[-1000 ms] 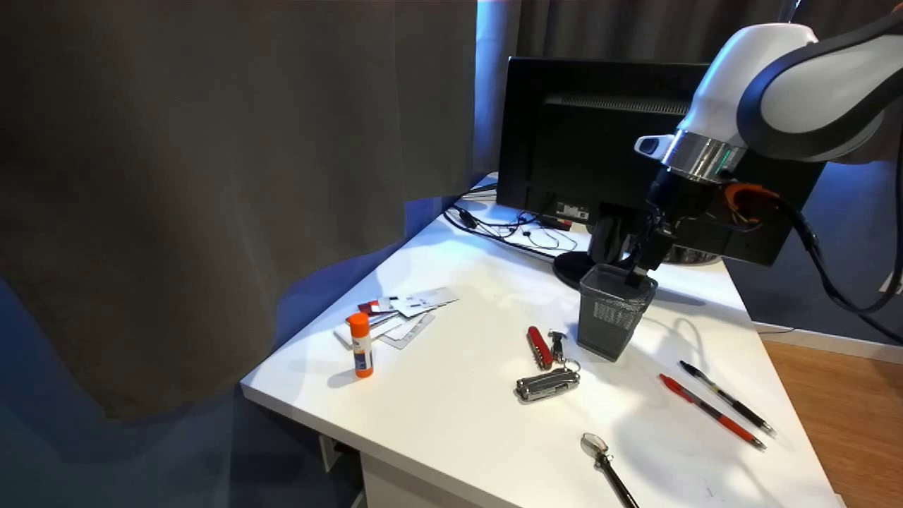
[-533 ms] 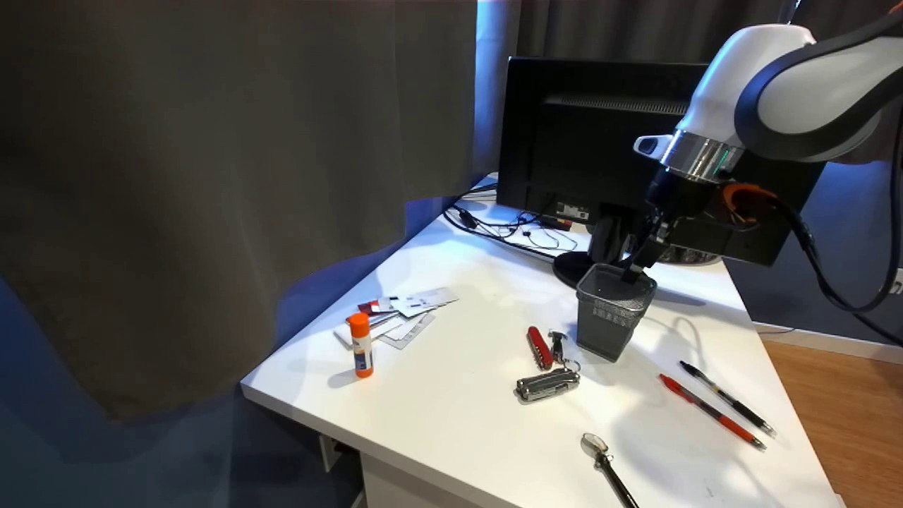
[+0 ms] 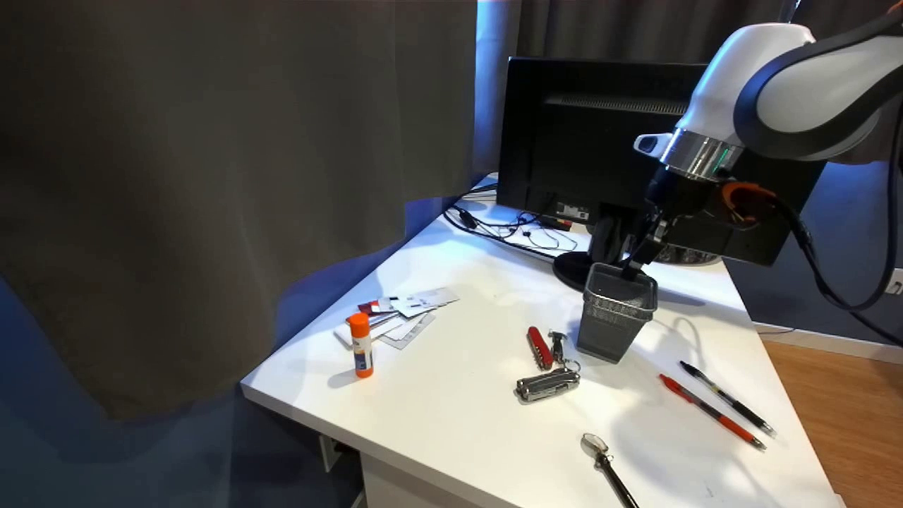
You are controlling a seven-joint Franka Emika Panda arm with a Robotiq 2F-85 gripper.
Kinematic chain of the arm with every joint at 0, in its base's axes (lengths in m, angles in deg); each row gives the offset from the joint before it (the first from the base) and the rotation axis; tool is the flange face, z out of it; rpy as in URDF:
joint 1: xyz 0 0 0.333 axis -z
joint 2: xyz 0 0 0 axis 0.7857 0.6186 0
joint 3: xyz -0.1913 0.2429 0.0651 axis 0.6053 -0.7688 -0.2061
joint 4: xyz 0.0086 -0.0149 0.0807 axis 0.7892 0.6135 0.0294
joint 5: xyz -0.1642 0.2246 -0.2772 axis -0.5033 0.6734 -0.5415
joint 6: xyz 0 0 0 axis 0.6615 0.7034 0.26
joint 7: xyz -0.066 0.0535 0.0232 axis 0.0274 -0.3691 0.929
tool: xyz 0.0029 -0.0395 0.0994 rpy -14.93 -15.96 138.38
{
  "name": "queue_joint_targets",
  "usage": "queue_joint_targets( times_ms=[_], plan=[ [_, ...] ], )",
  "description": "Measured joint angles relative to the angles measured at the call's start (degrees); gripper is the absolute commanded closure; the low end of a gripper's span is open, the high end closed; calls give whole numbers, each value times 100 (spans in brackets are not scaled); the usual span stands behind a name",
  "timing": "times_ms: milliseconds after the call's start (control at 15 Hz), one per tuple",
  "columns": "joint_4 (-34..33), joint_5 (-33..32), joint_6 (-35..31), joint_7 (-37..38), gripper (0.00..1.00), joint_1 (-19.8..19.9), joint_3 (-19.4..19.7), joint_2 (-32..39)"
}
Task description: Unstack the pen holders then restack them from left to right
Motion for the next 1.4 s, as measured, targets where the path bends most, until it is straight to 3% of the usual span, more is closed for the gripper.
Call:
queue_joint_targets(
  times_ms=[333,933,1400],
  plan=[
    [-184,16,119,157,97,18,-20,-68],
    [-357,232,1213,346,97,41,-44,-179],
    [-374,350,1232,352,98,42,-85,-141]
  ],
)
